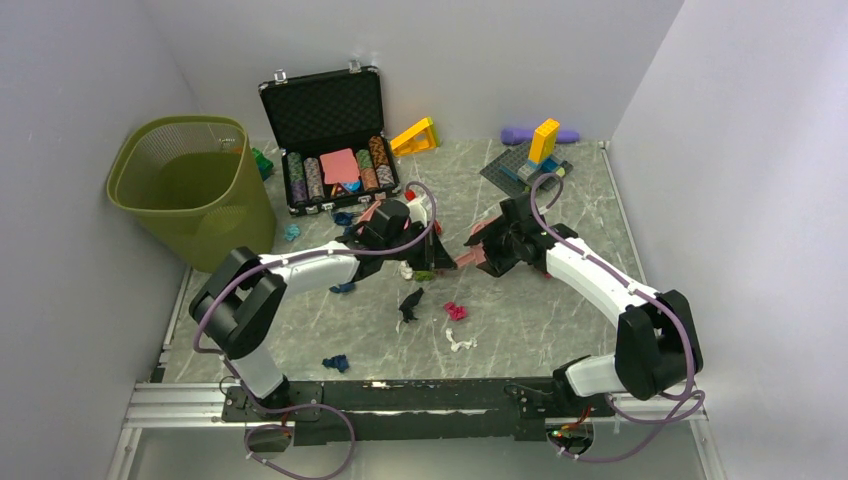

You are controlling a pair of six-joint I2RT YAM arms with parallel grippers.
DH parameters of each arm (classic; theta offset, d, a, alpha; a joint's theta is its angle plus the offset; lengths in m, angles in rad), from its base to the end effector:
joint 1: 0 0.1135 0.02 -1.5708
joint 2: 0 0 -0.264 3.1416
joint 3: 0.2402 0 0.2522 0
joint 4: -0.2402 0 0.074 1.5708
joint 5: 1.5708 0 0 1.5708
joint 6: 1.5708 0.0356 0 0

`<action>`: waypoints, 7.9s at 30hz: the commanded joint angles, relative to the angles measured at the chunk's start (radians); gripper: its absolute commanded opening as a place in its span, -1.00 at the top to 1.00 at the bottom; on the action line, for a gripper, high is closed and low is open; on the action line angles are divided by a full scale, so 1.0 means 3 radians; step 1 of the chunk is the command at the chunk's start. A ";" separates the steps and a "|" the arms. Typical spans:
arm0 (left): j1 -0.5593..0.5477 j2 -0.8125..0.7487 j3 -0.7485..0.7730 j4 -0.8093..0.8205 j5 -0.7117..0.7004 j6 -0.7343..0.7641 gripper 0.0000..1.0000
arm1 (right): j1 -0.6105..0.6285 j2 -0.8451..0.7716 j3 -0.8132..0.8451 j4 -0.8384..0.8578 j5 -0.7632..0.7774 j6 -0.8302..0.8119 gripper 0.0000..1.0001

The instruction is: Sweep away the paper scraps from the table

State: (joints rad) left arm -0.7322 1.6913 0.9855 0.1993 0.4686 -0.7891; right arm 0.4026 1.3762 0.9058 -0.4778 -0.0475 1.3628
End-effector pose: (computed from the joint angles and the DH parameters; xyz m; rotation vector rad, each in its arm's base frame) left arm 0.2641 -0.2590 0.2111 0.2598 2.3270 -1.3421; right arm 0.2555 0.1106 0.2260 1.2258 2.3986 0.7101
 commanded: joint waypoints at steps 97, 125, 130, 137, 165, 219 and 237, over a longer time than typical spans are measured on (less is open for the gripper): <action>-0.0960 -0.0724 0.0136 -0.0229 -0.1958 0.3248 -0.16 | -0.0286 0.0067 0.1019 -0.1621 -0.0779 -0.0380 1.00; -0.1082 -0.0858 0.0112 -0.0555 -0.1552 0.3095 -0.29 | -0.0333 -0.0036 0.1015 -0.1669 -0.0504 -0.0226 1.00; -0.1096 -0.0716 0.0165 -0.0511 -0.1601 0.3105 -0.27 | -0.0331 -0.0066 0.1003 -0.1669 -0.0517 -0.0212 1.00; -0.1107 -0.0614 0.0189 -0.0431 -0.1857 0.3120 -0.07 | -0.0332 -0.0071 0.1016 -0.1680 -0.0517 -0.0210 1.00; -0.1091 -0.0604 0.0280 -0.0619 -0.2119 0.2844 1.00 | -0.0403 -0.0385 0.0961 -0.1316 -0.0297 -0.0701 -0.99; 0.0300 -0.3310 0.0135 -0.3356 -0.3674 0.1676 1.00 | 0.1894 0.2267 0.2963 -0.0749 0.1871 -0.0056 -0.35; 0.0345 -0.1944 0.0877 -0.3103 -0.2082 -0.0103 1.00 | 0.2387 -0.0964 -0.0292 0.1375 0.1630 -0.2643 -0.45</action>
State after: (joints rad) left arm -0.6334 1.0027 1.1439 -0.7921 -0.2886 -0.5961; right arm 1.0431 1.1385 0.8307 -0.2123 0.4274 0.8558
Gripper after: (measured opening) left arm 0.098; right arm 0.741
